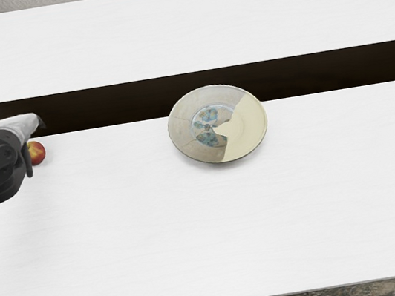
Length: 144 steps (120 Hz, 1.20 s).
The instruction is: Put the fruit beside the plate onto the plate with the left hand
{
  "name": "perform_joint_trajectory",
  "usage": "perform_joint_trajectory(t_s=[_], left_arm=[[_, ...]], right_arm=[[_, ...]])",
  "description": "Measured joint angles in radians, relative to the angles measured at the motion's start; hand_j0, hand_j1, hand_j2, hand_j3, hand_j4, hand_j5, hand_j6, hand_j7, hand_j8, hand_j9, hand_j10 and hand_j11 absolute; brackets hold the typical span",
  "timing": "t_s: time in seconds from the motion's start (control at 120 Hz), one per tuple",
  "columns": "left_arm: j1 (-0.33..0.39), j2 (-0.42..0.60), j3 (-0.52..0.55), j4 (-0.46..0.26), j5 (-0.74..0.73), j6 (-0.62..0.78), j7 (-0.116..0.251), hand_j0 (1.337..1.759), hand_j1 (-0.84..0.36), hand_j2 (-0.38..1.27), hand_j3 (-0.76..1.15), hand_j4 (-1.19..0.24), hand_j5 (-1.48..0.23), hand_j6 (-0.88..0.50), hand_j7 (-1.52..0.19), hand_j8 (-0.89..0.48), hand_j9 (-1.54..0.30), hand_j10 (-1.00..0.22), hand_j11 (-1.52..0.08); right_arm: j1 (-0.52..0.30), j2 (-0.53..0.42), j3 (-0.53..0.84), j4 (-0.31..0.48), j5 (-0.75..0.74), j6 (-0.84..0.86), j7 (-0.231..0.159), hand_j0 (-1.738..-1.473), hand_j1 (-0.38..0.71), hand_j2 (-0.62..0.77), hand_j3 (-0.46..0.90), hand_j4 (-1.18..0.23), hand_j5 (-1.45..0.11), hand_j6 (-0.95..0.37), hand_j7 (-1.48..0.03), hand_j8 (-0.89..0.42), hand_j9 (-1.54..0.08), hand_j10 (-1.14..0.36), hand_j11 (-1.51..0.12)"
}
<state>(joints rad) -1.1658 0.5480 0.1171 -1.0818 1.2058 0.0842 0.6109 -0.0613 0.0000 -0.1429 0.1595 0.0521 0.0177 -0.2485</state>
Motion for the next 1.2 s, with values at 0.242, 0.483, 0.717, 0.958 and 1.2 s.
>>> perform_joint_trajectory(t_s=[0.242, 0.483, 0.717, 0.958, 1.2], left_arm=[[0.0, -0.04, 0.042, 0.05, -0.001, 0.003, 0.0, 1.658, 0.02, 0.06, 0.0, -0.28, -0.36, -0.28, -0.36, -0.28, -0.36, -0.28, -0.36], [-0.005, -0.039, 0.051, 0.061, -0.005, -0.002, 0.0, 1.658, -0.08, 0.07, 0.0, -0.36, -0.46, -0.36, -0.46, -0.36, -0.46, -0.36, -0.46], [-0.008, -0.043, 0.051, 0.059, -0.006, -0.002, 0.0, 1.658, -0.13, 0.08, 0.0, -0.41, -0.52, -0.41, -0.52, -0.41, -0.52, -0.41, -0.52], [-0.01, -0.069, 0.05, 0.058, -0.007, -0.003, 0.0, 1.658, -0.17, 0.09, 0.0, -0.44, -0.56, -0.44, -0.56, -0.44, -0.56, -0.44, -0.56], [-0.008, -0.061, 0.052, 0.054, -0.01, -0.004, 0.0, 1.652, -0.21, 0.09, 0.02, -0.47, -0.61, -0.47, -0.61, -0.47, -0.61, -0.47, -0.61]], right_arm=[[0.0, 0.0, -0.001, 0.0, 0.0, -0.001, 0.0, -1.658, -0.35, 0.0, 0.0, 0.0, 0.0, 0.0, 0.0, 0.0, 0.0, 0.0, 0.0], [-0.001, 0.0, 0.0, 0.0, 0.0, -0.001, 0.0, -1.658, -0.35, 0.0, 0.0, 0.0, 0.0, 0.0, 0.0, 0.0, 0.0, 0.0, 0.0], [-0.002, 0.0, 0.0, 0.0, 0.0, -0.001, 0.0, -1.658, -0.35, 0.0, 0.0, 0.0, 0.0, 0.0, 0.0, 0.0, 0.0, 0.0, 0.0], [-0.003, 0.0, 0.0, -0.001, 0.0, -0.002, 0.0, -1.658, -0.35, 0.0, 0.0, 0.0, 0.0, 0.0, 0.0, 0.0, 0.0, 0.0, 0.0], [-0.002, 0.0, -0.001, -0.001, 0.0, -0.002, 0.0, -1.658, -0.35, 0.0, 0.0, 0.0, 0.0, 0.0, 0.0, 0.0, 0.0, 0.0, 0.0]])
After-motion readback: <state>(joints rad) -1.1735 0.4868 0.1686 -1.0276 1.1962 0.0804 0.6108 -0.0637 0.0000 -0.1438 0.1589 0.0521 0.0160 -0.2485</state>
